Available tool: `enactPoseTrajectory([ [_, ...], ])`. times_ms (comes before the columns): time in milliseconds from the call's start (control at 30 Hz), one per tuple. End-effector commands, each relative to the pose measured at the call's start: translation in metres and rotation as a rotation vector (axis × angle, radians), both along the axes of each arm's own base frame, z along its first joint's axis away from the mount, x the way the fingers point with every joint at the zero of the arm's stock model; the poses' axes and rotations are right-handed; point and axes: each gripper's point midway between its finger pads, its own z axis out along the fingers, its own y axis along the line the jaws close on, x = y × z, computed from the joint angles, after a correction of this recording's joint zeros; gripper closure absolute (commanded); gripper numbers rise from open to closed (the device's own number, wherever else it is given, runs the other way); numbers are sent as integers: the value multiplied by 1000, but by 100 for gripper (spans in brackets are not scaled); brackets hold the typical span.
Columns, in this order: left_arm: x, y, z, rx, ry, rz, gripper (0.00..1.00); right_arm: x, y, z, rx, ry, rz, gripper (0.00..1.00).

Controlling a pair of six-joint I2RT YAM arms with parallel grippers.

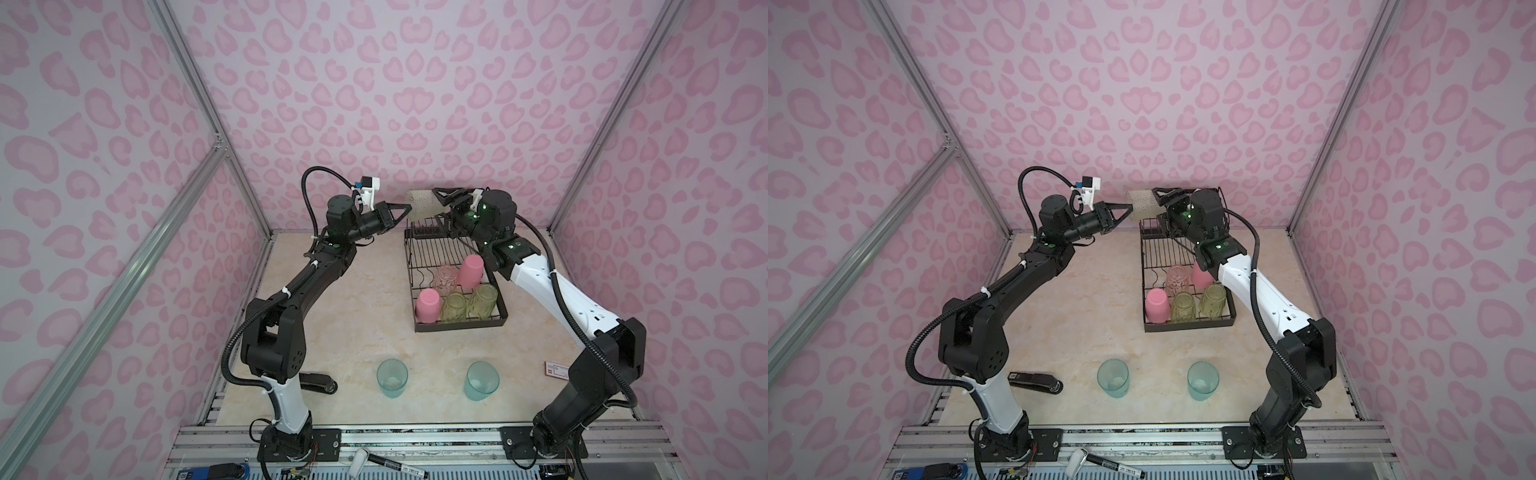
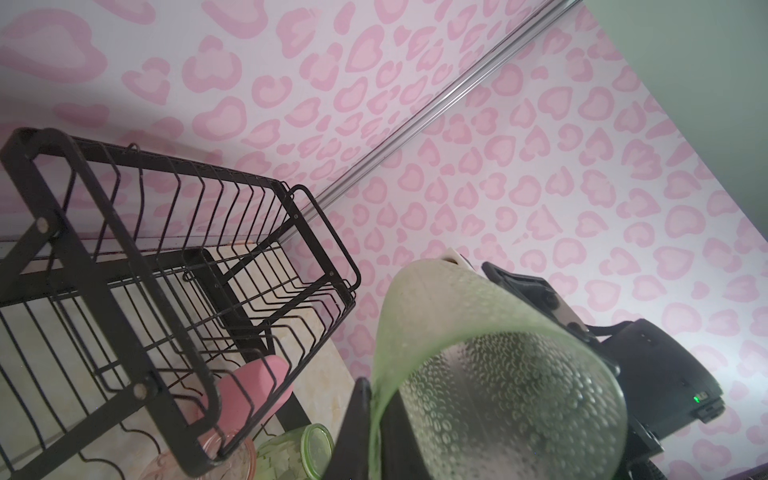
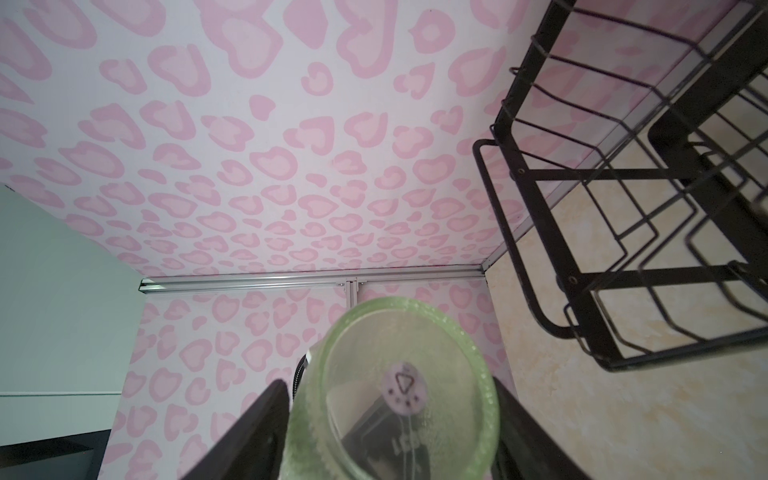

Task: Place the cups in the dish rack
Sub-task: 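Grasp the pale green cup with the right gripper and open the left gripper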

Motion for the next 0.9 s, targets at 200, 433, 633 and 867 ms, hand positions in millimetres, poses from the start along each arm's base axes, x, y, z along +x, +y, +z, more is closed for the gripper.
enactPoseTrajectory([
  [200, -6, -11, 13, -36, -71, -33, 97, 5, 4, -5, 34, 6, -1, 28],
  [433, -7, -14, 12, -38, -71, -40, 97, 6, 5, -7, 36, 4, 1, 31],
  [633, -8, -14, 11, -36, -67, -44, 79, 8, 3, -6, 20, -21, -10, 41],
  [867, -9, -14, 11, -33, -64, -48, 56, 12, -3, -12, -38, -46, -30, 45],
])
